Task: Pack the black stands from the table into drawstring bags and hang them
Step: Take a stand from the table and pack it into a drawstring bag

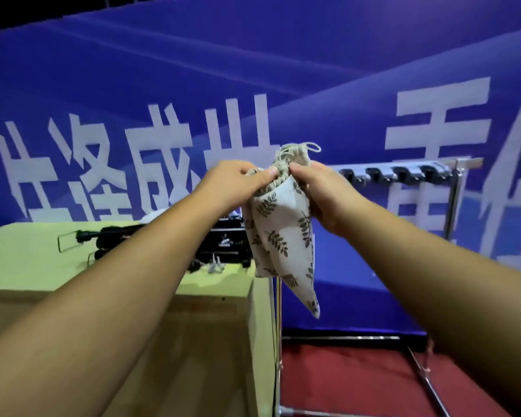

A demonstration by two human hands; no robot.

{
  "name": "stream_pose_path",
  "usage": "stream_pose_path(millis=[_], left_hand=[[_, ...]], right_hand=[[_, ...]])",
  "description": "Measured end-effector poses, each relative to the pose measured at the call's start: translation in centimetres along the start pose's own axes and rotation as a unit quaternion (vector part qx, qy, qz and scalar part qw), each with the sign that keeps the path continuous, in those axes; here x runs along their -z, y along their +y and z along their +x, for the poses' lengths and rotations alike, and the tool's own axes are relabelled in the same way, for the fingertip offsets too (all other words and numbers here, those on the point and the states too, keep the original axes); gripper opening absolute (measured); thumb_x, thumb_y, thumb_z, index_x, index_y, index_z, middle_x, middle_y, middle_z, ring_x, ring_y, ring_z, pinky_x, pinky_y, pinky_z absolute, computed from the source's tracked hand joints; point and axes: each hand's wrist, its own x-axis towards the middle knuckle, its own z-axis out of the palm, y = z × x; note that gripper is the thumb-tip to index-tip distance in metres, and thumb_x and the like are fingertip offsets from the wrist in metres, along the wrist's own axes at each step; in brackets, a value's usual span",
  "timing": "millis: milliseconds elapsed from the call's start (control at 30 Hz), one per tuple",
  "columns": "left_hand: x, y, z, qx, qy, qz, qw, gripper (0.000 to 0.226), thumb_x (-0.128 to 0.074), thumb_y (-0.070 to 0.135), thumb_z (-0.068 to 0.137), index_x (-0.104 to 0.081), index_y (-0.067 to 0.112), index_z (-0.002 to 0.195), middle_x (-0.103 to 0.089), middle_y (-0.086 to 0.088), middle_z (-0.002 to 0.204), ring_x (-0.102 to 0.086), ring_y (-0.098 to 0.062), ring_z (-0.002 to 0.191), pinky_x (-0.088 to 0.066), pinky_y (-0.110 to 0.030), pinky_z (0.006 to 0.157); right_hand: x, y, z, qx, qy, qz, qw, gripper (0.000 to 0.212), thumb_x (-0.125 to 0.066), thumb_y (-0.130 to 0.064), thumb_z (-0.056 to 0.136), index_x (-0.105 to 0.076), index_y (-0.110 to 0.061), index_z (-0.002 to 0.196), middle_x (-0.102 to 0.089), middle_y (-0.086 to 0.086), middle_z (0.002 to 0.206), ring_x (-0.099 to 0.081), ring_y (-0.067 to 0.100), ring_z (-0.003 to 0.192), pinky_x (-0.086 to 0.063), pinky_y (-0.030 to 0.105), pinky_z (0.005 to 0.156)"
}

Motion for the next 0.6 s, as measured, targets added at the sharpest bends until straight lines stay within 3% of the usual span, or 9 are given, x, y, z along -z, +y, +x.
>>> stream_pose_path(millis=[67, 200, 300, 400, 467, 533, 600], left_hand=[[-0.2, 0.5, -1.4, -0.002, -0.024, 0.021, 0.999, 0.065, -0.066, 0.077, 0.085, -0.076, 0.014, 0.096, -0.077, -0.01, 0.099, -0.072, -0.031, 0.1, -0.053, -0.037, 0.082], [-0.1, 1.3, -4.1, 0.021, -0.114, 0.025, 0.993, 0.039, -0.075, 0.058, 0.088, -0.078, 0.02, 0.094, -0.074, 0.004, 0.096, -0.064, -0.016, 0.086, -0.049, -0.032, 0.076], [-0.7, 0.9, -5.6, 0.068, -0.184, -0.001, 0.98, 0.023, -0.077, 0.041, 0.086, -0.071, 0.018, 0.087, -0.067, -0.003, 0.087, -0.055, -0.02, 0.074, -0.045, -0.031, 0.063], [-2.8, -0.7, -7.0, 0.114, -0.216, -0.05, 0.969, 0.012, -0.07, 0.022, 0.09, -0.066, 0.01, 0.092, -0.058, -0.01, 0.077, -0.052, -0.02, 0.059, -0.047, -0.027, 0.054], [-4.3, -1.6, -8.2, 0.145, -0.205, -0.094, 0.963, 0.016, -0.058, 0.012, 0.096, -0.067, 0.0, 0.102, -0.054, -0.011, 0.072, -0.048, -0.018, 0.048, -0.051, -0.026, 0.05], [-5.5, -2.4, -9.3, 0.17, -0.181, -0.138, 0.959, 0.024, -0.055, 0.011, 0.1, -0.068, 0.0, 0.117, -0.056, -0.01, 0.074, -0.047, -0.016, 0.049, -0.055, -0.027, 0.051], [-6.1, -3.1, -10.5, 0.185, -0.165, -0.178, 0.952, 0.025, -0.055, 0.011, 0.101, -0.069, -0.001, 0.118, -0.059, -0.011, 0.078, -0.048, -0.016, 0.05, -0.055, -0.027, 0.05]], right_hand=[[0.6, 0.3, -1.9, -0.009, 0.013, -0.032, 0.999, 0.033, -0.065, -0.033, 0.098, -0.072, -0.015, 0.125, -0.082, 0.007, 0.11, -0.077, 0.034, 0.108, -0.058, 0.045, 0.085], [2.0, 1.6, -4.9, -0.049, 0.032, -0.081, 0.995, 0.038, -0.068, -0.029, 0.092, -0.073, -0.005, 0.12, -0.08, 0.017, 0.11, -0.076, 0.033, 0.095, -0.056, 0.044, 0.079], [2.6, 3.1, -6.8, -0.068, 0.027, -0.12, 0.99, 0.037, -0.07, -0.026, 0.088, -0.071, 0.002, 0.111, -0.078, 0.02, 0.096, -0.068, 0.03, 0.079, -0.053, 0.041, 0.069], [3.0, 5.4, -7.9, -0.078, 0.022, -0.152, 0.985, 0.039, -0.069, -0.022, 0.081, -0.069, 0.006, 0.108, -0.077, 0.026, 0.098, -0.072, 0.034, 0.077, -0.055, 0.045, 0.071], [3.1, 6.7, -8.8, -0.078, 0.02, -0.18, 0.98, 0.02, -0.064, -0.016, 0.086, -0.069, 0.001, 0.095, -0.078, 0.019, 0.083, -0.073, 0.033, 0.072, -0.057, 0.043, 0.067], [3.0, 7.8, -9.3, -0.084, 0.031, -0.216, 0.972, 0.008, -0.056, -0.014, 0.087, -0.058, -0.013, 0.08, -0.06, 0.006, 0.062, -0.057, 0.025, 0.061, -0.043, 0.037, 0.06], [2.7, 8.6, -9.5, -0.089, 0.015, -0.241, 0.966, 0.004, -0.05, -0.019, 0.08, -0.051, -0.022, 0.081, -0.043, 0.006, 0.067, -0.04, 0.021, 0.066, -0.032, 0.041, 0.065]])
